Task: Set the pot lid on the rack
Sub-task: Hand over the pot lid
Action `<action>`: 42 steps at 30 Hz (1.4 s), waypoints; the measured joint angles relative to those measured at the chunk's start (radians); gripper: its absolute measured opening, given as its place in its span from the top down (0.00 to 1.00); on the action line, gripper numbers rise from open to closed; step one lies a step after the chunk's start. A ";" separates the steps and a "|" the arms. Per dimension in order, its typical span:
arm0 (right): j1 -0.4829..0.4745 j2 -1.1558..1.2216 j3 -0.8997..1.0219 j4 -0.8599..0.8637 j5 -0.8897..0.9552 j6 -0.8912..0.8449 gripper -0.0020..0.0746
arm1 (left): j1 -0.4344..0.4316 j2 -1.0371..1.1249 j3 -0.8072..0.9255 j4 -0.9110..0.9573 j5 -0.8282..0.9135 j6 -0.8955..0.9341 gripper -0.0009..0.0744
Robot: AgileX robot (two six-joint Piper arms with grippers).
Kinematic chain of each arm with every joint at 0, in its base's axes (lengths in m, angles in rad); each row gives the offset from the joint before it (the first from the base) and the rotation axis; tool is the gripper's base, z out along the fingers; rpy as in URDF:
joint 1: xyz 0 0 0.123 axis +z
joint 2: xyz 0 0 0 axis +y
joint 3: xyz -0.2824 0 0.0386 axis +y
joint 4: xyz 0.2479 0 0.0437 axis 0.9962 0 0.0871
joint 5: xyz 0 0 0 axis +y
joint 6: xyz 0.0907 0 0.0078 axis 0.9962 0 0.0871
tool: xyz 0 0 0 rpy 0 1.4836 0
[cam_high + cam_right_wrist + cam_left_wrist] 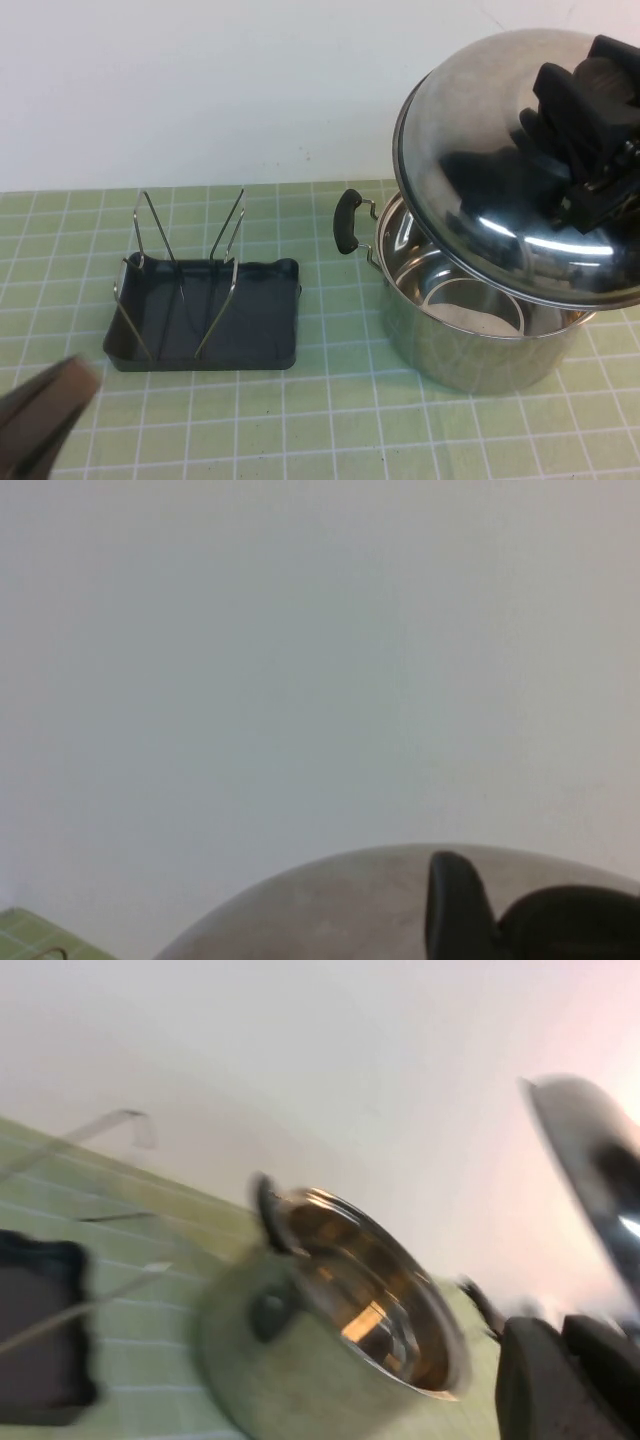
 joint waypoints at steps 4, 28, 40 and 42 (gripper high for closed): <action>0.000 0.006 0.002 0.000 -0.011 0.007 0.53 | 0.000 0.256 -0.118 -0.169 0.207 0.223 0.85; 0.000 0.006 0.002 -0.150 -0.149 0.160 0.53 | -0.413 1.124 -0.807 -0.283 0.409 0.512 0.29; -0.005 0.006 0.000 -0.209 -0.134 0.218 0.53 | -0.496 1.206 -0.952 -0.299 0.355 0.497 0.70; -0.007 0.006 0.000 -0.207 -0.109 0.228 0.51 | -0.496 1.208 -0.952 -0.290 0.351 0.506 0.71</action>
